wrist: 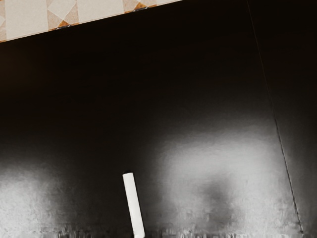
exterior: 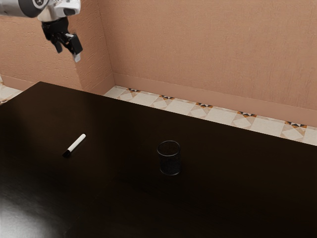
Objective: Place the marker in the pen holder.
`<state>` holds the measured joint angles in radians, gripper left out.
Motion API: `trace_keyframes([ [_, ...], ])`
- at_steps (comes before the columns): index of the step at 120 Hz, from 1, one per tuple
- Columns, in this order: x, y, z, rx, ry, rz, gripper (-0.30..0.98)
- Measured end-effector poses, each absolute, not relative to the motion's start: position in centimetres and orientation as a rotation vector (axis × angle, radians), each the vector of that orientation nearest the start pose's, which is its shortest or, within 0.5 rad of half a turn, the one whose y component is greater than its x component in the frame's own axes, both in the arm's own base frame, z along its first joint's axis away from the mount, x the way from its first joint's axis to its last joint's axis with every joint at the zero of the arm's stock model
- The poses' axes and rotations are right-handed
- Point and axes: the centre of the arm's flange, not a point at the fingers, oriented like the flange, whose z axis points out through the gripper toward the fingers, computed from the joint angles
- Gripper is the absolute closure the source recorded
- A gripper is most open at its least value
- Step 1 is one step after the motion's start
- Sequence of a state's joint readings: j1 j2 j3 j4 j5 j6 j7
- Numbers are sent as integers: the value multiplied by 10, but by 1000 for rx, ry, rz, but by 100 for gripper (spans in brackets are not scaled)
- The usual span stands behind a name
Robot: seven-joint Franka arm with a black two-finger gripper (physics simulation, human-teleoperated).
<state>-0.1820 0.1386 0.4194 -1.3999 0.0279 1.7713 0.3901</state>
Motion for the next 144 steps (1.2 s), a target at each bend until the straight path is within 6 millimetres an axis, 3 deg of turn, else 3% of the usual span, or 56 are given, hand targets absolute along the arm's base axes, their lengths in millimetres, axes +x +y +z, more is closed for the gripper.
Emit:
trace_keyframes([
  [40,592,137,637,-3034,191,-176,2],
  [48,609,132,601,-3045,200,-79,2],
  [59,646,123,504,-3041,213,132,2],
  [68,662,123,440,-3039,210,221,2],
  [86,645,181,349,-3081,109,324,2],
  [107,616,216,294,-3103,59,323,2],
  [144,615,263,272,-3057,48,144,2],
])
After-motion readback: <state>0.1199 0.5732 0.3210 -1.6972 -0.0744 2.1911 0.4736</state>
